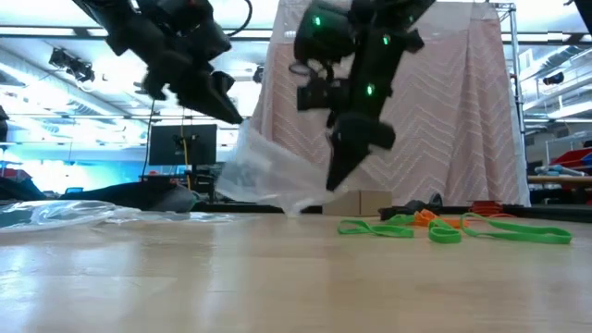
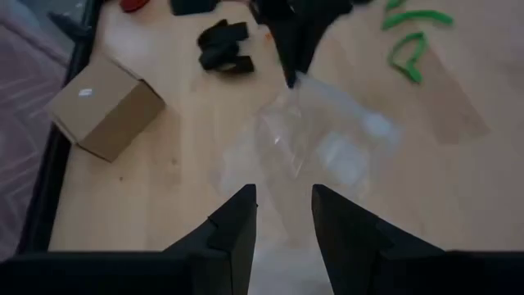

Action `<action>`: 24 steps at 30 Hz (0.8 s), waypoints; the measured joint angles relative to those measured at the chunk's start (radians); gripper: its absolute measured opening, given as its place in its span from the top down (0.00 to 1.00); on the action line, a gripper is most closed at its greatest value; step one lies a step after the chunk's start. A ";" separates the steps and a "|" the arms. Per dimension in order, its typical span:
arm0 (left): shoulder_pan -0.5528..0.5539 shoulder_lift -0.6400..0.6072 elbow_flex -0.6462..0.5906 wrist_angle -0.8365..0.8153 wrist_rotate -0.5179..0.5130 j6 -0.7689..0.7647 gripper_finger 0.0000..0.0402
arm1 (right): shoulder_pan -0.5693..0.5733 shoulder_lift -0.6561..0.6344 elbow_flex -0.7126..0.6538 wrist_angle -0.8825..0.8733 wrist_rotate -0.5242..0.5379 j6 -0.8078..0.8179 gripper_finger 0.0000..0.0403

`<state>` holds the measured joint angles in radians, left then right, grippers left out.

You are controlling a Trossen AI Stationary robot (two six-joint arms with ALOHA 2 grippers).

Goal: Sort rubber bands
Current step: Open the transparent zip bag

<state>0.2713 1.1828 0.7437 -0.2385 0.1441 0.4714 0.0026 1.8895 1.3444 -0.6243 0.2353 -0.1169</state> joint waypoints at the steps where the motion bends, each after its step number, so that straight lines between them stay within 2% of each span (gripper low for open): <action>1: 0.001 -0.009 0.000 -0.006 0.013 0.012 0.68 | -0.007 -0.013 0.011 -0.023 -0.020 -0.012 1.00; 7: 0.000 -0.085 0.000 -0.021 0.064 0.021 0.68 | -0.069 -0.103 0.032 -0.102 -0.121 0.000 1.00; 11: 0.001 -0.097 -0.005 0.055 0.093 0.014 0.68 | -0.085 -0.143 0.032 -0.089 -0.163 0.015 1.00; 24: 0.001 -0.076 -0.010 0.180 0.139 -0.012 0.68 | -0.087 -0.145 0.031 -0.074 -0.180 0.006 1.00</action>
<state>0.2722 1.1065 0.7339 -0.0588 0.2827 0.4590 -0.0845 1.7443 1.3754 -0.6980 0.0555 -0.1107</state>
